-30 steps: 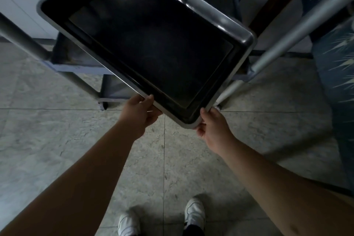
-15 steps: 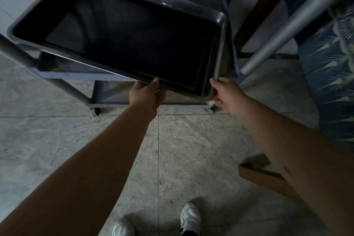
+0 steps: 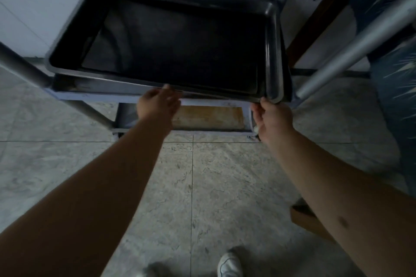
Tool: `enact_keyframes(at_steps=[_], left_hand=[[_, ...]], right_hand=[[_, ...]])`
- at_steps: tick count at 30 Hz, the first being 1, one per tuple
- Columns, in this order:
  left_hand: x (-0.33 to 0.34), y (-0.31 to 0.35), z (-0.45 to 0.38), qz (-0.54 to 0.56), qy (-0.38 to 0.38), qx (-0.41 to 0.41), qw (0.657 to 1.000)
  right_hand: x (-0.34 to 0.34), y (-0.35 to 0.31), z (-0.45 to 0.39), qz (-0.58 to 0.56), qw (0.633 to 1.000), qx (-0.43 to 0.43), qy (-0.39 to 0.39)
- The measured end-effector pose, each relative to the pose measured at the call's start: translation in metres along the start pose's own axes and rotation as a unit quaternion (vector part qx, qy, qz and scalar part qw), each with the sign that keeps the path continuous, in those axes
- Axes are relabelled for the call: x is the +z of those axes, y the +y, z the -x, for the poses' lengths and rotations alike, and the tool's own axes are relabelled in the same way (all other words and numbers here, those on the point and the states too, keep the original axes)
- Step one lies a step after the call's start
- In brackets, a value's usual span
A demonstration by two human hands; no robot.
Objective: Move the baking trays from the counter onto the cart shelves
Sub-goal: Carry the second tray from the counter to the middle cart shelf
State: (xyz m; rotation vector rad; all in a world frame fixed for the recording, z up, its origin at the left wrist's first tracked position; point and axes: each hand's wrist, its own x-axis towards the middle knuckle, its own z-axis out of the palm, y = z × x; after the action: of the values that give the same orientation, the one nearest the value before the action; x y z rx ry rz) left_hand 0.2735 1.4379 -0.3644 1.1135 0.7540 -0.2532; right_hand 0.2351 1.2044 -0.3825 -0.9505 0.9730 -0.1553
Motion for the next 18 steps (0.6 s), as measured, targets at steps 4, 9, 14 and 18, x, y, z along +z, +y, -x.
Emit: enact_keyframes(at_steps=[4,9,14,18], left_hand=[[-0.002,0.015,-0.012,-0.07,0.038,-0.015,0.997],[0.016,0.011,-0.018,-0.078,0.055,-0.007,0.995],[0.016,0.01,-0.028,-0.178,0.041,0.029,0.983],[0.01,0.008,-0.03,-0.264,0.029,0.041,0.963]], right_hand=[[-0.003,-0.012,-0.017,0.037,0.999,0.001,-0.006],[0.009,-0.023,-0.033,0.069,0.997,-0.013,0.034],[0.012,-0.028,-0.05,0.15,0.986,-0.039,0.052],[0.011,-0.027,-0.053,0.21,0.976,-0.034,0.05]])
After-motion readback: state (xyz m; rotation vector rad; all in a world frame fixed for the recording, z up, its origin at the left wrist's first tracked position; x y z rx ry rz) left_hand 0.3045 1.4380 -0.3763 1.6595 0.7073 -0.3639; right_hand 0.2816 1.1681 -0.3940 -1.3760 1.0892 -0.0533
